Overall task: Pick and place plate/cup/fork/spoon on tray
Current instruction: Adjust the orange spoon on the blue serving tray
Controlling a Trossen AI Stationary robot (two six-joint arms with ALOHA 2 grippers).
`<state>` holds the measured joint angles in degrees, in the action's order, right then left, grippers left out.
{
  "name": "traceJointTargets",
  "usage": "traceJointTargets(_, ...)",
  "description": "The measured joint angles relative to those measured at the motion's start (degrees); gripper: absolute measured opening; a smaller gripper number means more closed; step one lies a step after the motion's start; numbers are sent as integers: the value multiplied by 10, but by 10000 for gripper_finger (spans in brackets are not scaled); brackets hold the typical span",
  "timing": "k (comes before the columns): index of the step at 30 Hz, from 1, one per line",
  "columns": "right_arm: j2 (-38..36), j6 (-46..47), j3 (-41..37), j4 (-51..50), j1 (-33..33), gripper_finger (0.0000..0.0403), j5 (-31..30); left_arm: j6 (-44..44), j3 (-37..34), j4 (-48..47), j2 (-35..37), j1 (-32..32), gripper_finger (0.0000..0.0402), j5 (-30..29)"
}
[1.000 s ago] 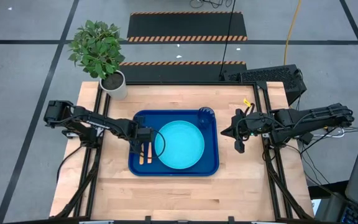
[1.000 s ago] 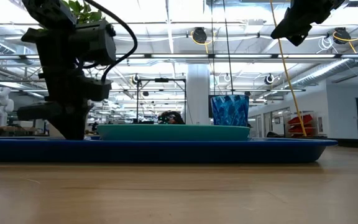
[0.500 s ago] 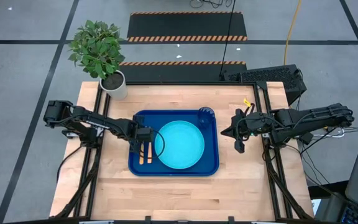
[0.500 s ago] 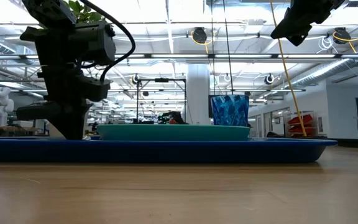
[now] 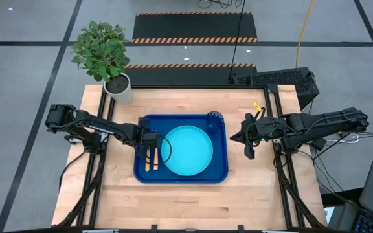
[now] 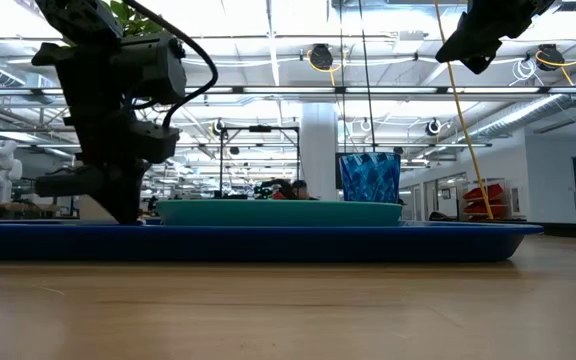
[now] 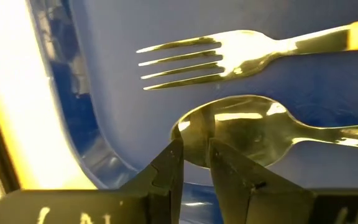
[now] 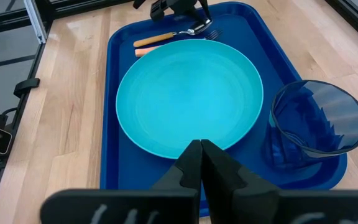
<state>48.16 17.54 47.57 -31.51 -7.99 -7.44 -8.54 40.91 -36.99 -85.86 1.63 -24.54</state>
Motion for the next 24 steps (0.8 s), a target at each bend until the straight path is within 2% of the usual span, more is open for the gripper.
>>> traceJointTargets(24, 0, 0, 0, 0, 0, 0, 0, 11, 0, 11, 1, -21, 81, -43)
